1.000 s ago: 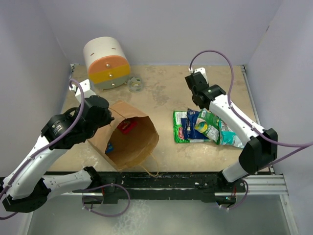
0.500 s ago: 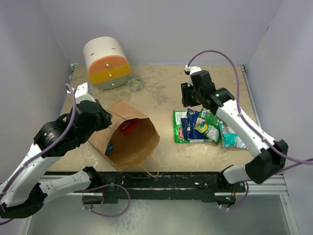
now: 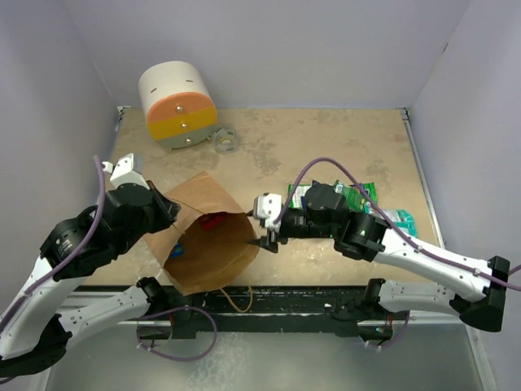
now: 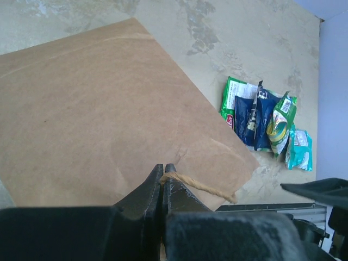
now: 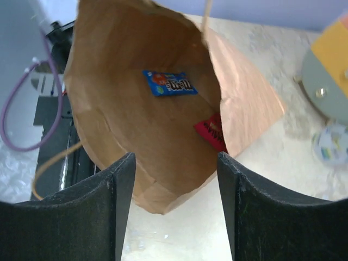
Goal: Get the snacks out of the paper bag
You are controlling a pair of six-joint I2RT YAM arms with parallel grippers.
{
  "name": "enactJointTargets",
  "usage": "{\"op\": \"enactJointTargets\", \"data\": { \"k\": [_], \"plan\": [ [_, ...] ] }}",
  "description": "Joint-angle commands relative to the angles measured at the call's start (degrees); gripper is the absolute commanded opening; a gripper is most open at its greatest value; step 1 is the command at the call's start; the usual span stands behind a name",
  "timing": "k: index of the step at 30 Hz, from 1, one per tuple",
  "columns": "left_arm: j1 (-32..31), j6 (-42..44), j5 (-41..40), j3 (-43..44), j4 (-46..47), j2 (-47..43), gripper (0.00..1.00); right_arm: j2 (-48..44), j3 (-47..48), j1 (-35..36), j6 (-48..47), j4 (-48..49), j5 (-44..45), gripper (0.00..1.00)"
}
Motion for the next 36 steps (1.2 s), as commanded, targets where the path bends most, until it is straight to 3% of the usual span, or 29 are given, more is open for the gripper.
{"op": "enactJointTargets", "data": {
  "k": [1, 5, 13, 23, 26, 36],
  "plan": [
    [0.1, -1.6, -1.4, 2.6, -2.8, -1.0, 0.00, 2.4, 0.2, 5.3, -19.0, 1.7, -5.0, 0.63],
    [0.2, -0.7, -1.3, 2.3, -0.7, -2.0, 0.00, 9.7, 3.6, 10.5, -27.3, -1.0, -4.0, 0.62],
    [0.2, 3.2, 0.7, 6.3, 3.3, 2.5, 0.00, 22.0, 6.0, 15.5, -31.1, 8.6, 1.0, 0.58],
    [0.1, 8.0, 5.7, 7.0, 6.8, 3.3, 0.00, 37.0, 8.2, 18.0, -28.9, 19.4, 26.7, 0.55],
    [0.2, 9.6, 6.7, 6.9, 6.5, 2.8, 0.00, 39.8, 8.3, 17.6, -29.0, 21.7, 29.5, 0.55],
    [0.1, 19.5, 11.9, 9.4, 6.8, 3.5, 0.00, 43.4, 5.5, 15.1, -30.6, 26.1, 26.8, 0.55]
  ]
}}
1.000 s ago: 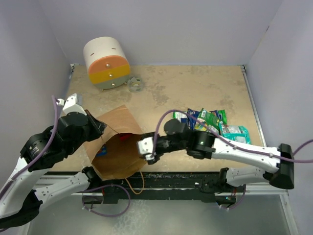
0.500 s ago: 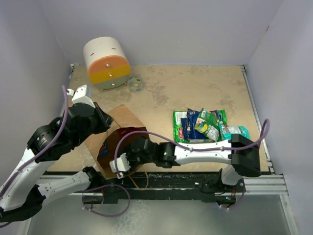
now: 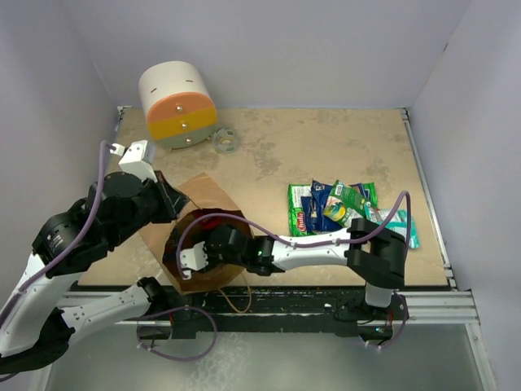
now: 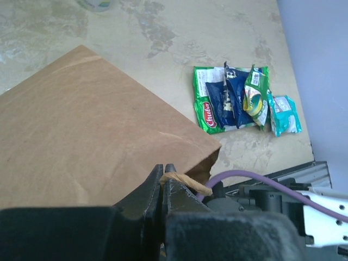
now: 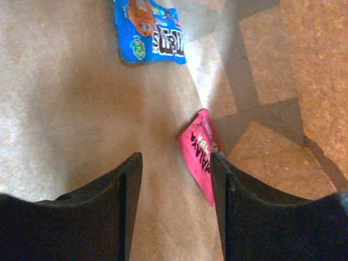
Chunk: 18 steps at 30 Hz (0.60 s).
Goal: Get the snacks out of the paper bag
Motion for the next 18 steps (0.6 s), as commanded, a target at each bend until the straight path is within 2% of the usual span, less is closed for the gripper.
{"op": "enactJointTargets", "data": {
  "k": [1, 9, 18],
  "plan": [
    [0.1, 7.4, 4.9, 3.4, 3.0, 0.9, 0.00, 1.7, -0.2, -1.0, -0.2, 6.4, 2.0, 0.55],
    [0.1, 13.8, 7.8, 4.0, 6.4, 1.5, 0.00, 5.1, -2.0, -2.7, 0.6, 8.4, 5.4, 0.56],
    [0.1, 17.6, 9.0, 5.2, 6.3, 2.7, 0.00, 9.2, 1.7, -5.4, -0.5, 8.3, 4.9, 0.59]
  ]
}}
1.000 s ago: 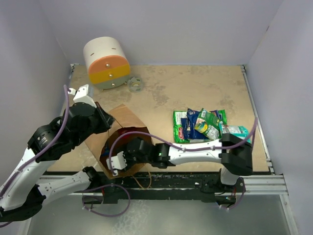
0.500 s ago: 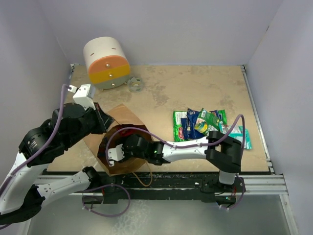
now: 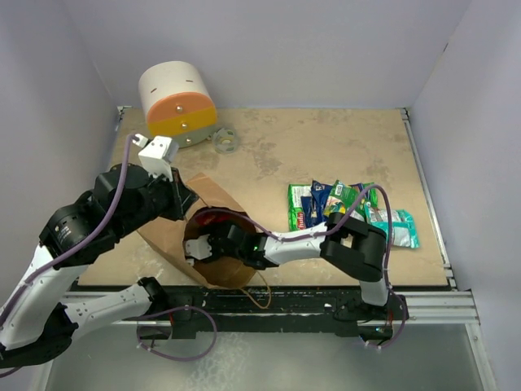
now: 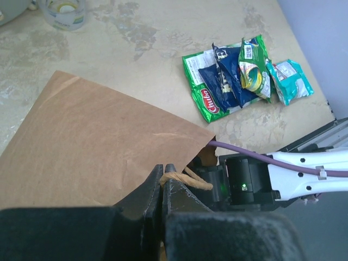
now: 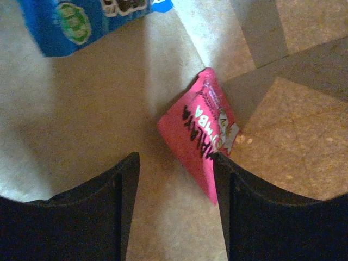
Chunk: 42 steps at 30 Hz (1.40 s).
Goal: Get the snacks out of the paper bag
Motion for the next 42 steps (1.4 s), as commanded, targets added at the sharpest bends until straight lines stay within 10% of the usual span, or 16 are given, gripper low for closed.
{"op": "enactJointTargets", "data": {
  "k": [1, 15, 31, 42],
  "plan": [
    [0.2, 3.5, 1.5, 2.3, 3.8, 0.0, 0.00, 2.4, 4.3, -1.2, -1.1, 1.9, 0.7, 0.60],
    [0.2, 3.8, 3.4, 1.7, 3.8, 0.0, 0.00, 16.5, 22.2, -4.9, 1.4, 0.7, 7.5, 0.58],
    [0.2, -2.9, -6.6, 1.3, -1.4, -1.7, 0.00, 15.3, 25.2, -5.3, 2.6, -2.1, 5.4, 0.00],
    [0.1, -5.6, -12.5, 1.0, -1.8, -2.2, 0.00, 6.2, 19.7, -3.0, 6.0, -3.9, 1.8, 0.00]
  ]
}}
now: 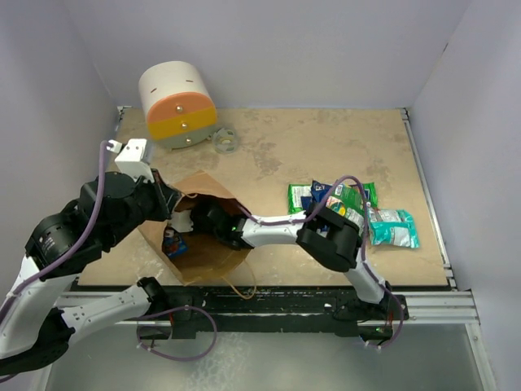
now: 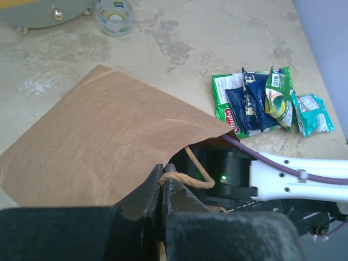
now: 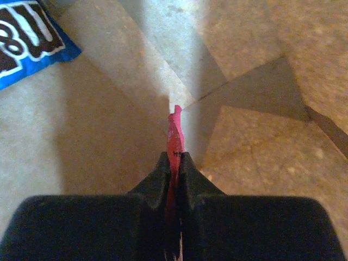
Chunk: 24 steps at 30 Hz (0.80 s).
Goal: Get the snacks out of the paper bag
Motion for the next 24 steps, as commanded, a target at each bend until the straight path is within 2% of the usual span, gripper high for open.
{"op": "enactJointTargets", "data": {
  "k": [1, 12, 19, 24],
  "plan": [
    [0.1, -2.6, -4.0, 1.0, 1.1, 0.6, 0.00, -9.6, -2.9, 1.6, 4.4, 0.5, -4.0, 0.00],
    [0.2, -9.2, -9.6, 0.3, 0.5, 1.8, 0.00, -24.8, -14.6, 3.3, 13.2, -2.9, -17.0, 0.00],
    [0.1, -12.6, -11.0, -1.8, 0.5, 0.0, 0.00, -34.5, -21.9, 3.6, 16.7, -1.2, -19.1, 0.00],
    [0.1, -12.4, -9.7, -2.7, 2.6, -0.1, 0.00, -35.9, -23.2, 3.6, 17.9, -2.8, -20.2, 0.00]
  ]
}}
